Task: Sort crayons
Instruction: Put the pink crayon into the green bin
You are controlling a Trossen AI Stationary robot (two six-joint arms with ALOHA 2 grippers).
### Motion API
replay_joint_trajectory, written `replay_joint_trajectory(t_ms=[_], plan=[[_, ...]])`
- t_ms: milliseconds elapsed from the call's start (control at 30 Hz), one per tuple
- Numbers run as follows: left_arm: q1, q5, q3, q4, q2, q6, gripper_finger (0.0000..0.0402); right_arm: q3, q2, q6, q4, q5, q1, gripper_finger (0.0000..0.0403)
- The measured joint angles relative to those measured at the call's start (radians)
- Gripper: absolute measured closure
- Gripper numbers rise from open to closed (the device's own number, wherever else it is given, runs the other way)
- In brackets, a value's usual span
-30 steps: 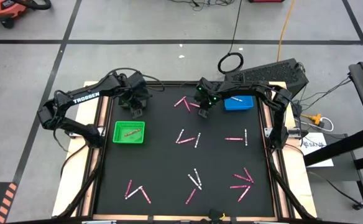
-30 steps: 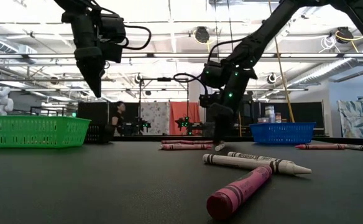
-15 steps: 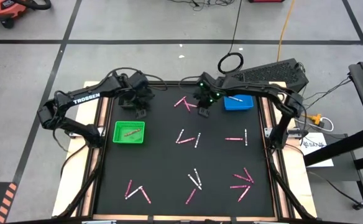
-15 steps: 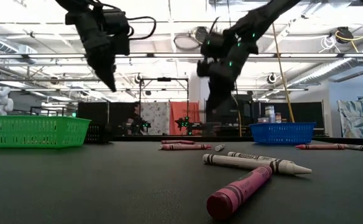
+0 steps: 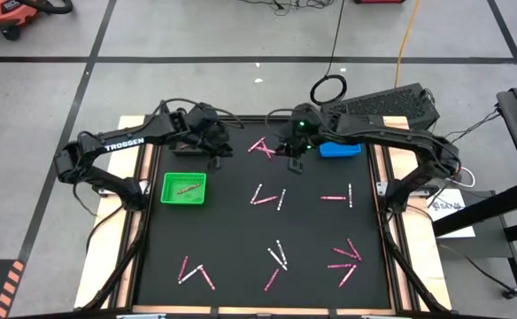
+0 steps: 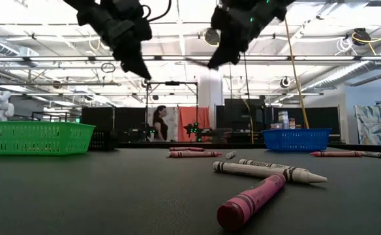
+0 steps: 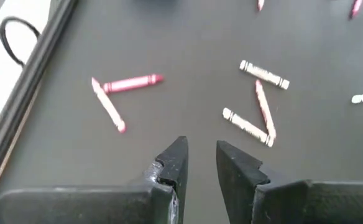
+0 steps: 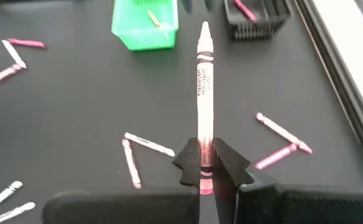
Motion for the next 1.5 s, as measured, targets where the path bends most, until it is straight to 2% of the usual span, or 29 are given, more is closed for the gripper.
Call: replay_joint_trajectory(t_ms=[200,500,833,1000,1233,1500], plan=[[-0.047,0.007,0.000,0.120,0.000,-0.005,0.0318,0.000,-0.058,0.000,0.046,0.001,0.043,0.0403],[-0.129,0.009,0.000,0.454,0.000,-0.177,0.0318,0.000,-0.123,-0.012,0.147,0.003,0.078,0.0403],[-0.199,0.048,0.000,0.718,0.000,-0.184,0.0318,0.000,-0.201,-0.027,0.199,0.005,0.083,0.0403],[-0.208,0.040,0.000,0.783,0.000,-0.184,0.0318,0.000,-0.207,-0.027,0.201,0.005,0.084,0.0403],[-0.206,-0.030,0.000,0.791,0.000,-0.209,0.0318,0.000,-0.206,-0.027,0.203,0.005,0.084,0.0403],[-0.205,-0.032,0.000,0.811,0.000,-0.209,0.0318,0.000,-0.206,-0.039,0.212,0.004,0.084,0.0403]])
